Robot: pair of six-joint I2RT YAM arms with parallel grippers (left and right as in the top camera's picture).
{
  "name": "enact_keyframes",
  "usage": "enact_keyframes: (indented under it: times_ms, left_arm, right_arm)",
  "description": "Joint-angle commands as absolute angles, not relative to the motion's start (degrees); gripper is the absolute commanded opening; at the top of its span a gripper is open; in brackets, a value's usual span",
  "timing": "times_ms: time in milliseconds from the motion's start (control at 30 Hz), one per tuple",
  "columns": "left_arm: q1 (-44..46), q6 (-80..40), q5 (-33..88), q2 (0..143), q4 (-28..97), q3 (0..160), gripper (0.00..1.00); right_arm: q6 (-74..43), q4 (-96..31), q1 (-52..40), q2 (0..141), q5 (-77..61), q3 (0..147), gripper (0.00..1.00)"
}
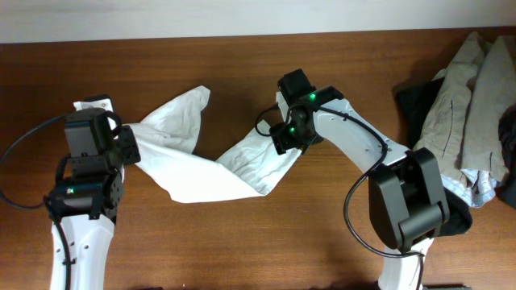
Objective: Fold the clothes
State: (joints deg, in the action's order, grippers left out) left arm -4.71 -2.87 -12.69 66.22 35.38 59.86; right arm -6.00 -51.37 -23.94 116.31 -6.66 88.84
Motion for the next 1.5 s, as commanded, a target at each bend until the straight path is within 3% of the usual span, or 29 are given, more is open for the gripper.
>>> enact_keyframes:
  times_ms: [0,167,233,300,367,433,533,633,767,867,933,1000,1067,1200,1233,1267,1300,1367,1400,1433,1467]
  left_arm:
    - [-5.1,-3.7,-12.9,65.6,35.2,60.5,0.01]
    - [-5.1,-3.7,-12.9,65.6,35.2,60.5,0.01]
    - [-5.1,-3.7,-12.9,65.6,35.2,60.5,0.01]
    - [-5.1,-3.7,-12.9,65.6,35.2,60.5,0.01]
    - [-5.1,-3.7,-12.9,65.6,35.2,60.5,0.01]
    - [-5.1,-3.7,-12.9,65.6,35.3,60.5,0.01]
    - [-5.1,-3.7,-12.9,65.6,35.3,60.5,0.01]
    - [-5.1,-3.7,-12.9,65.6,33.5,60.5,0.0]
    - [-6.2,-3.7,-11.0,66.2,13.6,64.1,0.0]
    - [-9.6,-3.7,-0.8,70.6,10.5,74.1,0.0]
    - [-9.9,-3.7,8.8,70.3,16.3,76.0,0.0]
    - [-9.9,-3.7,20.2,70.5,32.8,76.0,0.0]
    - [-9.9,-3.6,14.9,71.4,41.9,76.0,0.0]
    - [-9.9,-3.7,6.5,72.0,40.0,76.0,0.01]
    - [-9.8,-3.7,8.5,72.4,41.2,76.0,0.47]
    - [-9.8,-3.6,13.0,72.8,45.2,76.0,0.7]
    - [-9.8,-3.7,16.1,73.1,49.4,76.0,0.74]
    - [-9.8,-3.7,19.4,74.1,57.5,76.0,0.74]
    - [-9.8,-3.6,20.2,75.0,62.1,76.0,0.74]
    - [-9.7,-3.6,20.2,75.9,63.4,75.8,0.74]
    - [-9.8,-3.6,20.2,76.5,63.0,75.7,0.74]
  right_arm:
    - [-6.5,-51.2,-25.9,116.5,-5.7,88.6,0.7]
    - [-6.5,-50.3,-28.3,123.0,-5.7,88.6,0.69]
    - [-6.5,-50.3,-28.2,123.2,-5.7,88.6,0.64]
    - [-6.5,-50.3,-28.2,123.2,-5.8,88.6,0.44]
    - [-6.5,-50.3,-28.2,123.2,-5.8,88.6,0.13]
    - [-6.5,-50.3,-28.2,123.2,-5.7,88.6,0.05]
    - [-6.5,-50.7,-27.0,123.1,-5.7,89.7,0.04]
    - [-6.5,-55.1,-24.2,121.7,-5.3,98.5,0.04]
    - [-7.0,-72.4,-11.3,120.1,-4.7,139.1,0.04]
    - [-7.0,-87.5,-2.1,120.0,-4.6,163.6,0.04]
    - [-6.9,-94.8,0.8,120.0,-4.6,166.7,0.04]
    - [-6.3,-97.3,1.5,120.3,-4.0,164.4,0.04]
    - [-6.3,-97.3,1.5,120.3,-3.9,163.3,0.04]
    - [-6.3,-93.6,1.5,121.9,-0.8,163.2,0.04]
    - [-6.0,-90.9,1.5,123.6,-0.8,162.9,0.04]
    - [-5.1,-87.5,1.5,125.9,-0.8,162.1,0.04]
    - [-4.8,-85.2,1.5,128.3,-0.6,161.6,0.17]
    - [-4.8,-84.1,1.6,132.4,-0.6,161.6,0.18]
    - [-4.8,-85.2,1.6,134.5,-0.2,161.6,0.39]
    - [-4.8,-86.7,1.6,135.1,1.4,161.6,0.52]
    - [-4.8,-87.9,1.6,135.1,2.4,161.6,0.56]
